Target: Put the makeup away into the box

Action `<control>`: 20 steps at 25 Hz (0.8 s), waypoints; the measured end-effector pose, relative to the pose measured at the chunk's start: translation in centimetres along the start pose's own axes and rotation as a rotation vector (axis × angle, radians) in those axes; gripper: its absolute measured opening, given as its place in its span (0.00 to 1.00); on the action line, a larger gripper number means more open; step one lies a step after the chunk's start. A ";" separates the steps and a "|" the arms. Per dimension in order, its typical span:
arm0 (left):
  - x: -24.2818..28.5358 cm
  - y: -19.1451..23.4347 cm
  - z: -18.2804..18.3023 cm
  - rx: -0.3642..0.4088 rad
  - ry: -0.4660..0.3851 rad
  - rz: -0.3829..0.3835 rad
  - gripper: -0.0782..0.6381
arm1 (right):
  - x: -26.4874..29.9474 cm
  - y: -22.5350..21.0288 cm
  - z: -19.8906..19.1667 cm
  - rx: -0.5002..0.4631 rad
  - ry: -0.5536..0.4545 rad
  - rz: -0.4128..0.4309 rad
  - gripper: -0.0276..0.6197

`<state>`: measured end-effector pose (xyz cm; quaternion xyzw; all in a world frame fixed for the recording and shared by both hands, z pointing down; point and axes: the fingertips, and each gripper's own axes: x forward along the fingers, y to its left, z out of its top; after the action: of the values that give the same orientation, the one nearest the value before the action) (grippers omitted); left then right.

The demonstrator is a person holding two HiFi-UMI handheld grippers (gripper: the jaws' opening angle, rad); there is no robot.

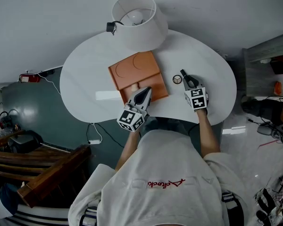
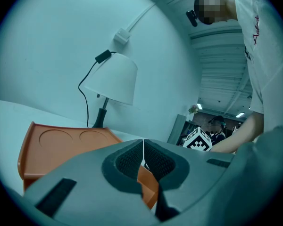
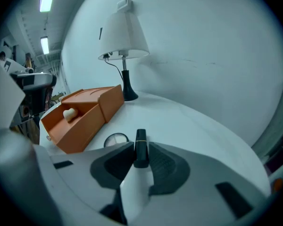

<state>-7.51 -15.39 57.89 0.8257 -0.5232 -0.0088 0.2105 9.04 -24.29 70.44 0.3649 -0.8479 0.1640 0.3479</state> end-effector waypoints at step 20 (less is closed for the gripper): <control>-1.0 -2.5 0.9 0.032 -0.042 -0.014 0.13 | -5.5 1.4 1.8 0.050 -0.145 -0.010 0.21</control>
<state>-6.00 -13.97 55.94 0.8322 -0.5219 -0.0190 0.1861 9.90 -21.55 65.28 0.3886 -0.8647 0.1565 0.2772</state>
